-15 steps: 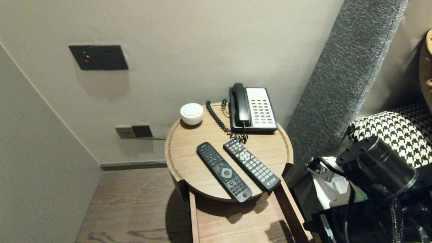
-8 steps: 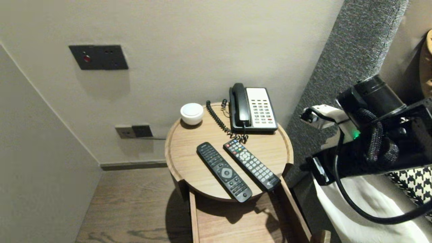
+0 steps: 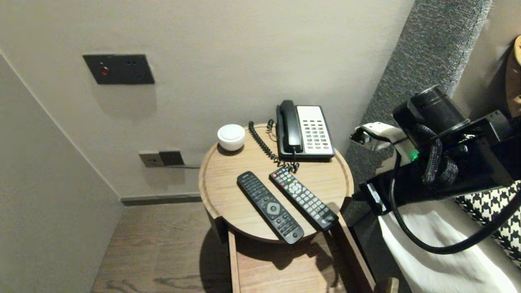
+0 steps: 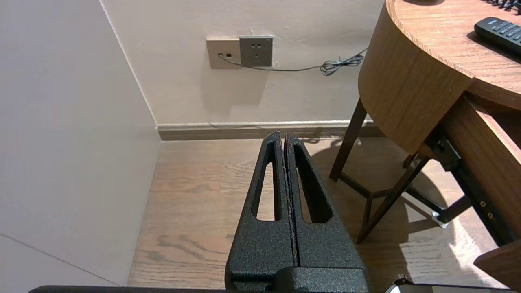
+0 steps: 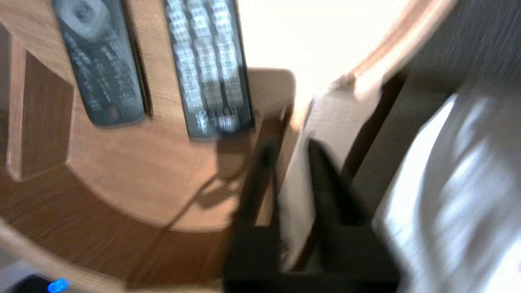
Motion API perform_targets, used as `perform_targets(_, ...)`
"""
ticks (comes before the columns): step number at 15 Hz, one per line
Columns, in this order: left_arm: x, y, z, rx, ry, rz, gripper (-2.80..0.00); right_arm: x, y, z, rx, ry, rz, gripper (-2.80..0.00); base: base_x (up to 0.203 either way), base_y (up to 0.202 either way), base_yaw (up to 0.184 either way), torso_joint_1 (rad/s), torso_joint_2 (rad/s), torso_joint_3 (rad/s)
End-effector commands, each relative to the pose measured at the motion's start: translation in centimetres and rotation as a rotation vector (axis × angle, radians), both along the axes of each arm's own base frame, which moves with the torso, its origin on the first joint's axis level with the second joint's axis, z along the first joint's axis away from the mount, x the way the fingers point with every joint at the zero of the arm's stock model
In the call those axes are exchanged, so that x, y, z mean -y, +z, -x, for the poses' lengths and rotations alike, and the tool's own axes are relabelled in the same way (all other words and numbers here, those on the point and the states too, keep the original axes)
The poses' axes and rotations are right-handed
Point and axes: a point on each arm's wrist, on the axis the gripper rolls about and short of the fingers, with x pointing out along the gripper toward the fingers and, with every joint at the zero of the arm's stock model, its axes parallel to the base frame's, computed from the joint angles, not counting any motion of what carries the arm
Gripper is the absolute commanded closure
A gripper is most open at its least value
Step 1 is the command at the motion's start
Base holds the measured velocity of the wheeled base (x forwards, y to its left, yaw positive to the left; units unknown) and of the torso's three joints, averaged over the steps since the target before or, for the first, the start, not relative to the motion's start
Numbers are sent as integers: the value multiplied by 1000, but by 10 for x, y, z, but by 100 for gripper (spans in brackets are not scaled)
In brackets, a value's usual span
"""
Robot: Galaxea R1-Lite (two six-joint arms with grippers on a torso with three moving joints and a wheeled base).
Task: Put the remote controls on the table in the drawer one by one
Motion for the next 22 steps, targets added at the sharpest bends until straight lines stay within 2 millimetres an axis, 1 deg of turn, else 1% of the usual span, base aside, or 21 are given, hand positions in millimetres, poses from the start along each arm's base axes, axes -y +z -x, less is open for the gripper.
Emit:
perform_targets(1, 0, 0, 0, 0, 1, 0, 0, -22, 5, -30, 68, 104, 69, -280, 0, 0, 0, 0, 0, 0)
perform_targets(2, 0, 0, 0, 0, 1, 0, 0, -35, 5, -40, 97, 143, 95, -280, 0, 0, 0, 0, 0, 0)
perform_targets(3, 0, 0, 0, 0, 1, 0, 0, -44, 6, -45, 120, 176, 118, -280, 0, 0, 0, 0, 0, 0)
perform_targets(6, 0, 0, 0, 0, 1, 0, 0, -45, 7, -44, 125, 182, 122, -280, 0, 0, 0, 0, 0, 0)
perform_targets(8, 0, 0, 0, 0, 1, 0, 0, -51, 5, -42, 122, 199, 122, -280, 0, 0, 0, 0, 0, 0)
perform_targets(13, 0, 0, 0, 0, 1, 0, 0, -53, 5, -42, 121, 201, 123, -280, 0, 0, 0, 0, 0, 0)
perform_targets(15, 0, 0, 0, 0, 1, 0, 0, -80, -14, -42, 79, 264, 144, -280, 0, 0, 0, 0, 0, 0)
perform_targets(19, 0, 0, 0, 0, 1, 0, 0, -82, -17, -42, 70, 267, 147, -280, 0, 0, 0, 0, 0, 0)
perform_targets(20, 0, 0, 0, 0, 1, 0, 0, -82, -21, -42, 56, 269, 152, -280, 0, 0, 0, 0, 0, 0)
perform_targets(22, 0, 0, 0, 0, 1, 0, 0, -81, -23, -44, 50, 264, 155, -280, 0, 0, 0, 0, 0, 0)
